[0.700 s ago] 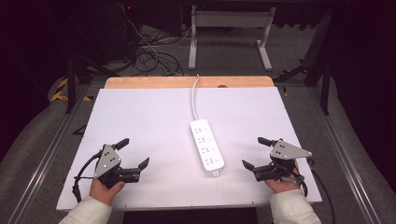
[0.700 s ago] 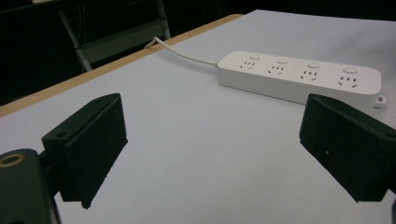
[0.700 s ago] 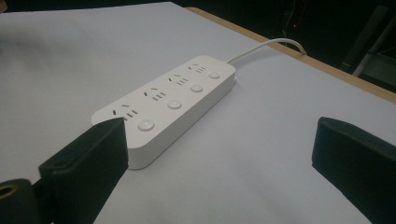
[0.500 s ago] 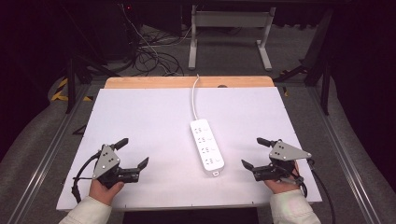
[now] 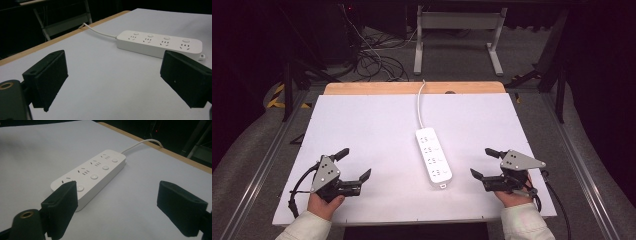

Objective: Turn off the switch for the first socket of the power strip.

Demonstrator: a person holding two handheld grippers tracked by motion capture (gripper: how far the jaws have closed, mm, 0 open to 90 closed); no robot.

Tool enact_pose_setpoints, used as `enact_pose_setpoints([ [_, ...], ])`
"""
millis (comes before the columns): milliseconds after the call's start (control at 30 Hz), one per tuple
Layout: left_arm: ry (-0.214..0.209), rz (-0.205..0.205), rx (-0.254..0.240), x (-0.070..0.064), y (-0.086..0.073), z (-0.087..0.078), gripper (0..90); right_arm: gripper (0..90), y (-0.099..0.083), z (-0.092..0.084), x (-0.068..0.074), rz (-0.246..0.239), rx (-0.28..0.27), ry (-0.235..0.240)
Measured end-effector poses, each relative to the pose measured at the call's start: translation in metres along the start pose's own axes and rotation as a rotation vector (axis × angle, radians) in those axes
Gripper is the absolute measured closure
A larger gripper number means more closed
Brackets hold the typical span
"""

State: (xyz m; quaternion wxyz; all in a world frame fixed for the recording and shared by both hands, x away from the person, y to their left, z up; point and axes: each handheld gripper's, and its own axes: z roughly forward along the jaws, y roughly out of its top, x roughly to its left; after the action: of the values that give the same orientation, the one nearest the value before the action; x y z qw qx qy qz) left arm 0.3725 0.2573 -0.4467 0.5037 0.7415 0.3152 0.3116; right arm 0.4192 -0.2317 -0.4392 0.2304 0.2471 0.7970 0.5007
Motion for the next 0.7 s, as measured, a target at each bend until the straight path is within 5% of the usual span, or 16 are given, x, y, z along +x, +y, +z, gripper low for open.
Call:
enact_pose_setpoints([
  [700,-0.004,0.004,-0.003,0.0,0.0,-0.002,7.8,26.9,0.056,0.03,-0.007,-0.013,0.063,0.058],
])
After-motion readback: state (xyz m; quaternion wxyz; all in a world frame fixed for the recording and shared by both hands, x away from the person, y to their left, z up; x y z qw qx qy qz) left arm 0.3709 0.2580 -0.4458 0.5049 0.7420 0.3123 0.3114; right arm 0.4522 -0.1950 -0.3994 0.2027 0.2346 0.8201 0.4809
